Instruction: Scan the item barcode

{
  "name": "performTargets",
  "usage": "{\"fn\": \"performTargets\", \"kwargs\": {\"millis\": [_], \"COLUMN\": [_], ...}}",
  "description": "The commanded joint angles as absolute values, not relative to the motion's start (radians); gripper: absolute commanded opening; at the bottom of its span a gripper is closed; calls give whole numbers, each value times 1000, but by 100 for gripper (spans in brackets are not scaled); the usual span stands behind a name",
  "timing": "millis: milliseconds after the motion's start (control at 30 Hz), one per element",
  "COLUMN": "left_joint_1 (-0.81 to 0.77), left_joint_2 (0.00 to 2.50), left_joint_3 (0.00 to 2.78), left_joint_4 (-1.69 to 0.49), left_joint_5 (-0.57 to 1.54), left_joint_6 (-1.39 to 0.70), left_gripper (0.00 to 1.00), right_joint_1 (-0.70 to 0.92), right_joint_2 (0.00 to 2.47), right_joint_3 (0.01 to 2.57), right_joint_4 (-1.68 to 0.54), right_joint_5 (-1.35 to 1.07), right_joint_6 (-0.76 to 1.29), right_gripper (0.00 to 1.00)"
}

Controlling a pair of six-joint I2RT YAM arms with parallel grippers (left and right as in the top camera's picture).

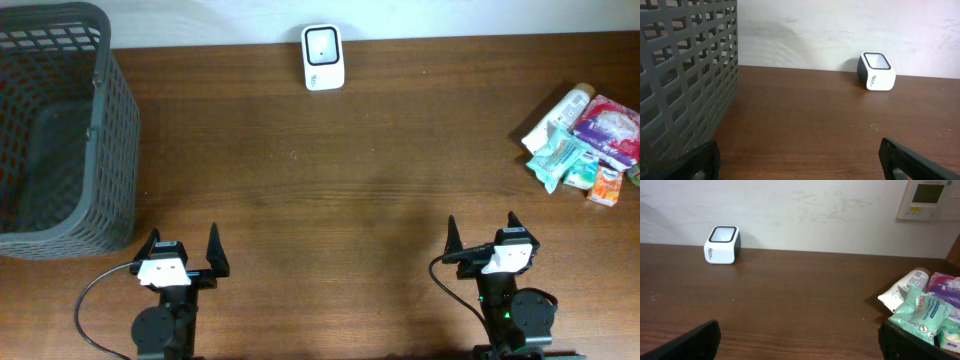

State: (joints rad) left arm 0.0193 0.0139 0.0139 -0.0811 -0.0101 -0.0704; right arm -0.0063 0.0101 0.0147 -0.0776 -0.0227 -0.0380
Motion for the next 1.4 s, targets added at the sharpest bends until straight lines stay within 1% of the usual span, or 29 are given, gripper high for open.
{"fn": "performTargets", "kwargs": {"millis": [0,233,1367], "left_joint_1": [21,49,49], "left_joint_2": [4,4,5], "left_joint_3": [9,9,9], "left_joint_4": [-87,-86,-84], "left_joint_5": [13,23,19], "left_joint_6": [-52,-67,-66], "left_gripper": [99,99,99], "right_joint_1": [-1,-1,-1], "right_joint_2": [3,4,3], "right_joint_3": [6,6,6], "right_joint_4": [-79,-79,-79], "right_joint_5": [-14,-14,-14], "right_joint_6": [-45,-45,-45], "right_gripper": [99,99,99]}}
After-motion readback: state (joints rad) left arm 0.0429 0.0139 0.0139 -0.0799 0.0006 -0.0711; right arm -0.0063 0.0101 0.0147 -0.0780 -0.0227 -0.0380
